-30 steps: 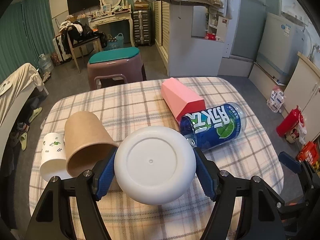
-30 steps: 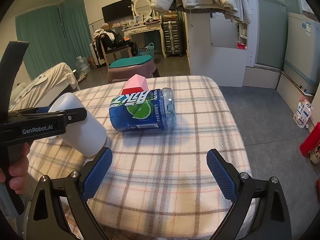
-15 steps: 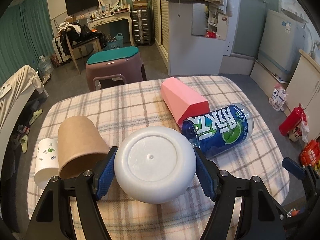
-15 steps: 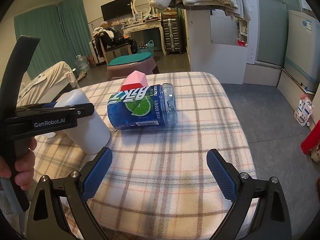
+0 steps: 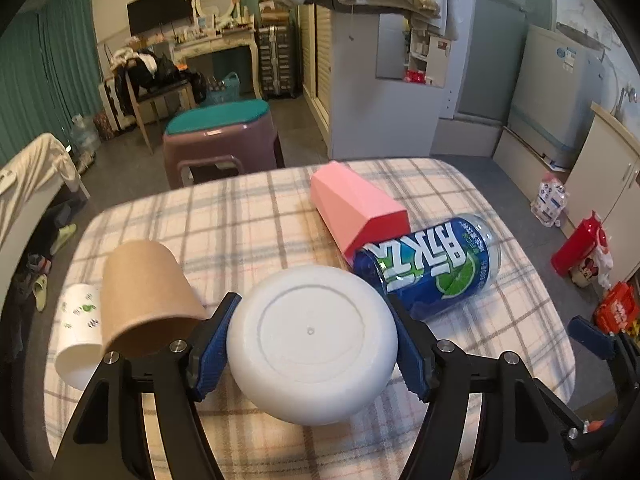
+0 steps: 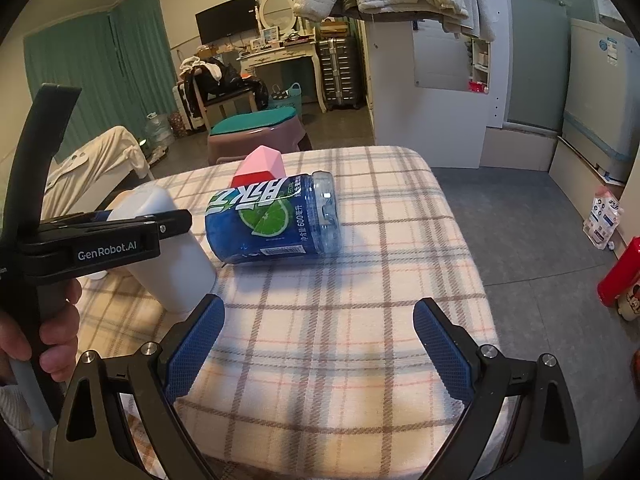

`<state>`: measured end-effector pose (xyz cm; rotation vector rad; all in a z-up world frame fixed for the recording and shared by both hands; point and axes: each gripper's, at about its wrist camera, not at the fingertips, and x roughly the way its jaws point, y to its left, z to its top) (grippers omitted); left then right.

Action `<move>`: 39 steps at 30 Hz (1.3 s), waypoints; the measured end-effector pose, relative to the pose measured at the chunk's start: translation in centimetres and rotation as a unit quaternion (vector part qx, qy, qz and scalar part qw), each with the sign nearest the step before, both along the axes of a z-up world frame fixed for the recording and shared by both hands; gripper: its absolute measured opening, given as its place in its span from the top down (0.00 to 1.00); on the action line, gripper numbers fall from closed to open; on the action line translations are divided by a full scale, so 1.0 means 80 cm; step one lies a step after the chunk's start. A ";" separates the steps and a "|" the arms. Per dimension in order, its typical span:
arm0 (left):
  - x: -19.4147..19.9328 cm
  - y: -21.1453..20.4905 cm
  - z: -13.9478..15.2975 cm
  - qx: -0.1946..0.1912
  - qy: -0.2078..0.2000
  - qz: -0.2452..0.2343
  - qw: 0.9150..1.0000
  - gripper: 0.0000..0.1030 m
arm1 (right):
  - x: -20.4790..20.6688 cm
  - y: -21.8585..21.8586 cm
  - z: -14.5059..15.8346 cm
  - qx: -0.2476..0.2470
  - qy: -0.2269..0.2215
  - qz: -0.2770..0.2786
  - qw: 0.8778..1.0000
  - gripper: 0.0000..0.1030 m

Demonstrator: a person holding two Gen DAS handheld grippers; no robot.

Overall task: Flip cup upside down
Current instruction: 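Open the right tool and pull it back from the cup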

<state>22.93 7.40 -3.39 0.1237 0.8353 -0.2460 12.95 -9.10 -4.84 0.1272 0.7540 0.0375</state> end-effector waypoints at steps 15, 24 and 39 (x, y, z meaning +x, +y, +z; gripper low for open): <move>-0.079 0.036 0.088 -0.043 -0.128 0.004 0.991 0.05 | -0.046 0.008 0.060 -0.002 -0.065 -0.008 0.998 0.07; -0.158 0.087 0.133 -0.081 -0.189 0.026 0.978 0.00 | -0.100 0.039 0.112 -0.026 -0.127 0.000 0.992 0.07; -0.251 0.153 0.114 -0.084 -0.245 0.069 0.964 0.00 | -0.164 0.099 0.124 -0.037 -0.181 0.019 0.983 0.00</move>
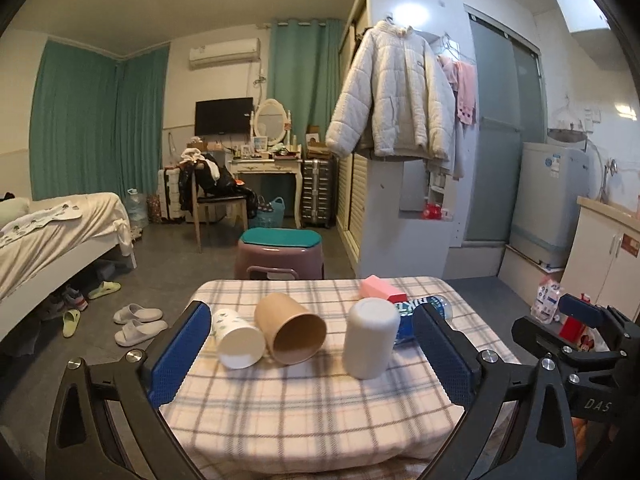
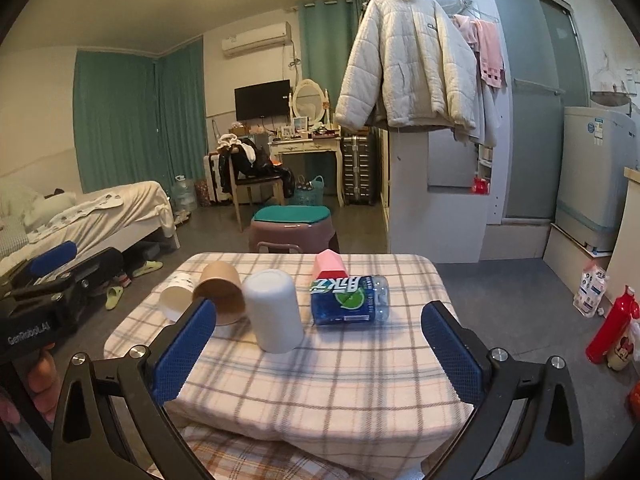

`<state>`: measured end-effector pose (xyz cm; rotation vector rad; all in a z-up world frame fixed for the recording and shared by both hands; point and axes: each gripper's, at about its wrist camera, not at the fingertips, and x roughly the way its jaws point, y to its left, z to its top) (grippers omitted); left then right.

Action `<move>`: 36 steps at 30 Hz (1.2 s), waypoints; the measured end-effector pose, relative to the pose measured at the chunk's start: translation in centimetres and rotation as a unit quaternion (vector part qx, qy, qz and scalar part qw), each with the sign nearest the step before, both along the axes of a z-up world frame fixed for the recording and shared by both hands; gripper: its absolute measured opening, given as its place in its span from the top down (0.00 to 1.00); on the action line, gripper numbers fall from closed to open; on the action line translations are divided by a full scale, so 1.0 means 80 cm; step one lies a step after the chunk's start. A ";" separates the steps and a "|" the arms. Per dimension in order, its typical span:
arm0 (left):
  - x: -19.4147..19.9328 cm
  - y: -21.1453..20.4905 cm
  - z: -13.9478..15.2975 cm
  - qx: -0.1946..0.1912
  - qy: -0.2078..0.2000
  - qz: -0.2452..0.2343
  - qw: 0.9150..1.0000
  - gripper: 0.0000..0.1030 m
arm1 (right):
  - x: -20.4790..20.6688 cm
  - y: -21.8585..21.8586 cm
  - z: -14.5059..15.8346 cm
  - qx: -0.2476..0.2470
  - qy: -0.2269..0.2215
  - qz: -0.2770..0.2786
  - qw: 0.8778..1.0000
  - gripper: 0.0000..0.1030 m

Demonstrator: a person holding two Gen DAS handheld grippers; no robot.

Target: Flip cup upside down

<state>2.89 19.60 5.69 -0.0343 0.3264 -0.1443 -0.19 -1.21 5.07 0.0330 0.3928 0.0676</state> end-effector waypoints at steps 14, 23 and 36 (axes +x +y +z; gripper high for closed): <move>-0.010 0.025 -0.031 -0.017 0.031 0.003 0.999 0.00 | 0.009 0.022 -0.013 -0.007 0.026 -0.001 1.000 0.00; -0.009 0.021 -0.030 -0.016 0.031 0.007 0.999 0.00 | 0.014 0.019 -0.015 0.001 0.031 0.000 1.000 0.00; -0.004 0.020 -0.040 -0.010 0.031 0.007 0.999 0.00 | 0.016 0.019 -0.015 -0.002 0.029 0.002 1.000 0.00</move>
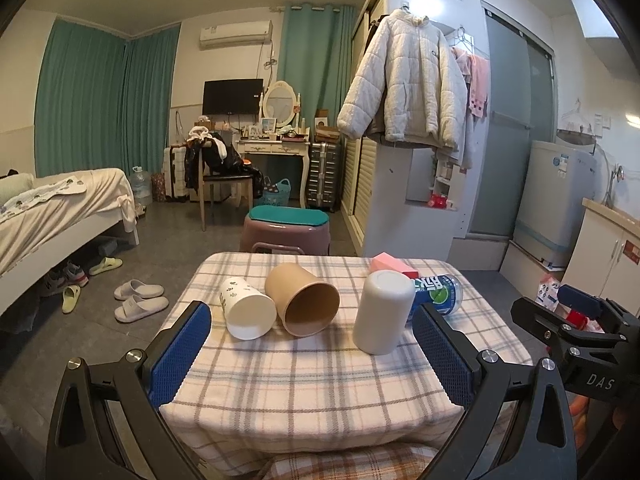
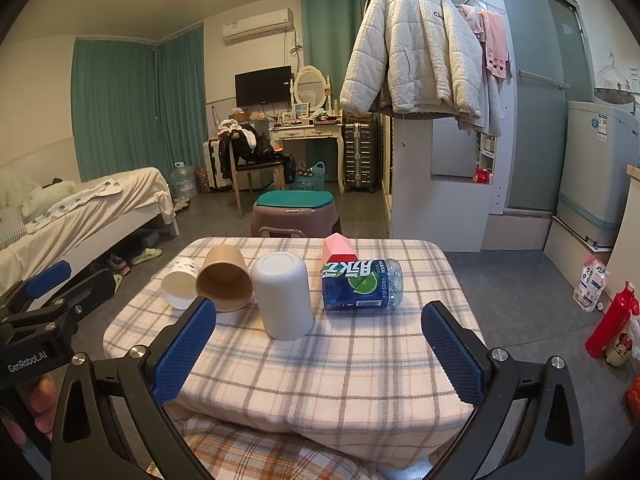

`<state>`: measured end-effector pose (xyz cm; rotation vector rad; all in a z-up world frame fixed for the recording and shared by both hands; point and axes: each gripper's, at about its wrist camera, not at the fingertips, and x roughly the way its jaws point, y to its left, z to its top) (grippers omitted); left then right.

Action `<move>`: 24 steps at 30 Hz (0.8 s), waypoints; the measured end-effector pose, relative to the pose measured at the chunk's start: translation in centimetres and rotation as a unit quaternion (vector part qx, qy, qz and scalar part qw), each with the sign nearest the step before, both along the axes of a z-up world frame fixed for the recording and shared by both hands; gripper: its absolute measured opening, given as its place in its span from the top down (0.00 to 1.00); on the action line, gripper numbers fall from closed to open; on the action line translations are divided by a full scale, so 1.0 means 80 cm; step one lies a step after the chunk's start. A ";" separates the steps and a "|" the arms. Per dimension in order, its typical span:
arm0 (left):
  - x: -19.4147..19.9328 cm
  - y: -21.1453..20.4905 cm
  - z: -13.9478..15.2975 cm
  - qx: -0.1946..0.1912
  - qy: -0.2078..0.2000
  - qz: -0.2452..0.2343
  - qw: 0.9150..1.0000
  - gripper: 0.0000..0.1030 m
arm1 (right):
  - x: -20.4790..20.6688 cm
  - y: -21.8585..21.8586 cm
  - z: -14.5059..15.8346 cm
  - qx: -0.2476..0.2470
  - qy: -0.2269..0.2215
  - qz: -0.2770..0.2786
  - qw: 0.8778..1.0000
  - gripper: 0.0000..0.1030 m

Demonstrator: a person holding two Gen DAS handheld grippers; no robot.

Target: Flip cup upside down

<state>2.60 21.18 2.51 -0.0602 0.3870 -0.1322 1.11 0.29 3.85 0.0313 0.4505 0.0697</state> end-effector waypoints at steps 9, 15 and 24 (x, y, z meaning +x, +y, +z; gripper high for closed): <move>0.003 0.003 -0.002 0.001 0.003 -0.001 1.000 0.00 | 0.002 0.000 0.000 0.000 0.003 0.002 1.000 0.00; 0.002 0.000 -0.002 0.000 0.005 0.000 1.000 0.00 | 0.002 0.000 -0.001 0.000 0.004 0.002 1.000 0.00; 0.002 0.000 -0.001 0.001 0.004 0.000 1.000 0.00 | 0.004 0.004 -0.005 -0.001 0.008 0.002 1.000 0.00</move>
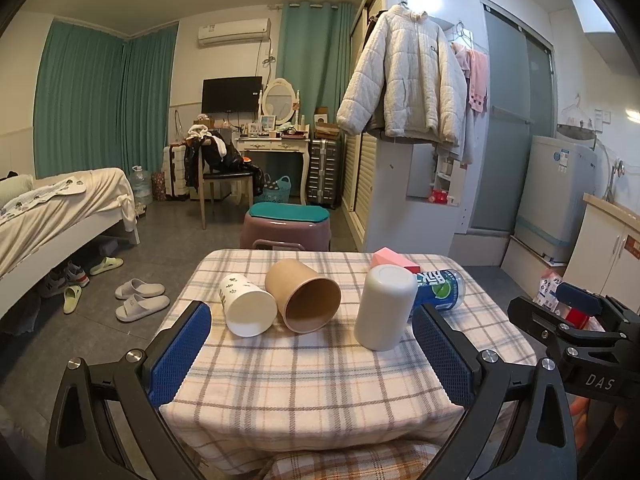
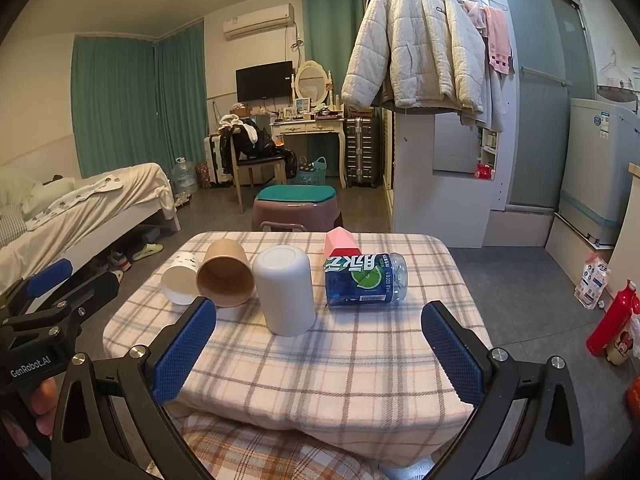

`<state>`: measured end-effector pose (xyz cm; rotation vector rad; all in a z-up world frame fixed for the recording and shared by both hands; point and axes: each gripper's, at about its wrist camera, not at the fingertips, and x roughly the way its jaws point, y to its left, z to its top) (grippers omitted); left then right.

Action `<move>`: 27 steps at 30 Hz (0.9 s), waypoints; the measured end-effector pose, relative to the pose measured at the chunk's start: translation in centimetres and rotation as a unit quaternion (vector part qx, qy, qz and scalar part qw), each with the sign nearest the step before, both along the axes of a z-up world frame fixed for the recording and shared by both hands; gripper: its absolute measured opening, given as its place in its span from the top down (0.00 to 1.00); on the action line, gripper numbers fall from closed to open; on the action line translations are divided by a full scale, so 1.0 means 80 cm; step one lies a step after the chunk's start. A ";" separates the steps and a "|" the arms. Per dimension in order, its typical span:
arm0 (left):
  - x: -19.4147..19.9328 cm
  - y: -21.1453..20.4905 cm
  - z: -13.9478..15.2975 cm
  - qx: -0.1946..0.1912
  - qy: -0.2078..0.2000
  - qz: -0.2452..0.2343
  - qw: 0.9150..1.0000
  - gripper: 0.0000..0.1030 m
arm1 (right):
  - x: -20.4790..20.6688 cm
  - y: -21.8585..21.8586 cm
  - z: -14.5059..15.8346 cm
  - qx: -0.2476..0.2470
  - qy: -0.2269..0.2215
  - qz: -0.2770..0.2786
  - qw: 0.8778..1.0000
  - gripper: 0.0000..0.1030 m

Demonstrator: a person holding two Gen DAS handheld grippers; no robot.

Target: Flip cup upside down

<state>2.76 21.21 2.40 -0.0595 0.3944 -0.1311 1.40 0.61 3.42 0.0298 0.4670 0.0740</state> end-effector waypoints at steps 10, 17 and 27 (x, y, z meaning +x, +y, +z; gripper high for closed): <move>0.000 -0.001 0.001 0.001 0.001 0.000 1.000 0.00 | 0.000 0.002 -0.005 0.002 0.004 0.001 1.000 0.00; -0.001 0.000 -0.002 0.002 0.001 0.000 1.000 0.00 | 0.002 0.004 -0.009 0.001 0.008 0.001 1.000 0.00; -0.003 -0.001 -0.009 0.006 0.002 -0.003 1.000 0.00 | 0.004 0.003 -0.014 0.003 0.018 0.003 1.000 0.00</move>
